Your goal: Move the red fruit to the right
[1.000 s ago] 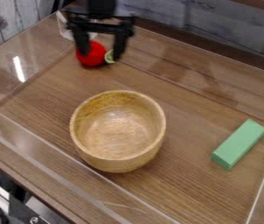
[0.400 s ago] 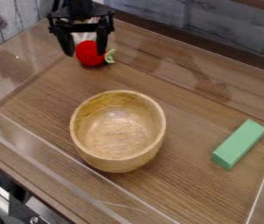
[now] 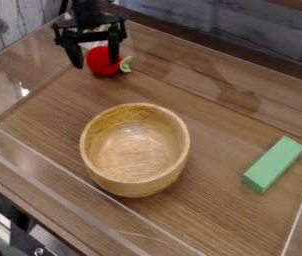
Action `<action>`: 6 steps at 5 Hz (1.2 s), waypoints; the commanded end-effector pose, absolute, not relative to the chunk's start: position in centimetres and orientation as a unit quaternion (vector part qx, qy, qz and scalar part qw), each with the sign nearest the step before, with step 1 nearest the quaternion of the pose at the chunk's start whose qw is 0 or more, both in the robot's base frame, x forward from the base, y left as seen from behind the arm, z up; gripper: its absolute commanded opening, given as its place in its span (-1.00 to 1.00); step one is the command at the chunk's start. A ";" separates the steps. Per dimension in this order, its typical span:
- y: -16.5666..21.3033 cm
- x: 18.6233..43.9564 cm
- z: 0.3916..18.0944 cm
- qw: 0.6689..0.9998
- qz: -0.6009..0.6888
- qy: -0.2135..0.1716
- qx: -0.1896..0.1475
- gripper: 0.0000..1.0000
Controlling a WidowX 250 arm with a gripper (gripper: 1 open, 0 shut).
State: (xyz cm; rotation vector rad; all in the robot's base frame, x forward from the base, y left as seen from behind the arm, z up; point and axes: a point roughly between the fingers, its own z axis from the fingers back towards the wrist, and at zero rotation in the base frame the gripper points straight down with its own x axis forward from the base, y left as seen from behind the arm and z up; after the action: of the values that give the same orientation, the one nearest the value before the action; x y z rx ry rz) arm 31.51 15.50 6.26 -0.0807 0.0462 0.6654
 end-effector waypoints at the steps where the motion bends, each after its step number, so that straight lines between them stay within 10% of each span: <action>1: 16.9 32.9 7.9 0.939 0.343 -0.019 -0.033 1.00; 6: 17.3 33.5 6.4 0.927 0.371 -0.039 -0.030 1.00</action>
State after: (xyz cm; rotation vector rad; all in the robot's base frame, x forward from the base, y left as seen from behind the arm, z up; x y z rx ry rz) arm 33.08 16.50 5.12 -0.0706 -0.0382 0.7529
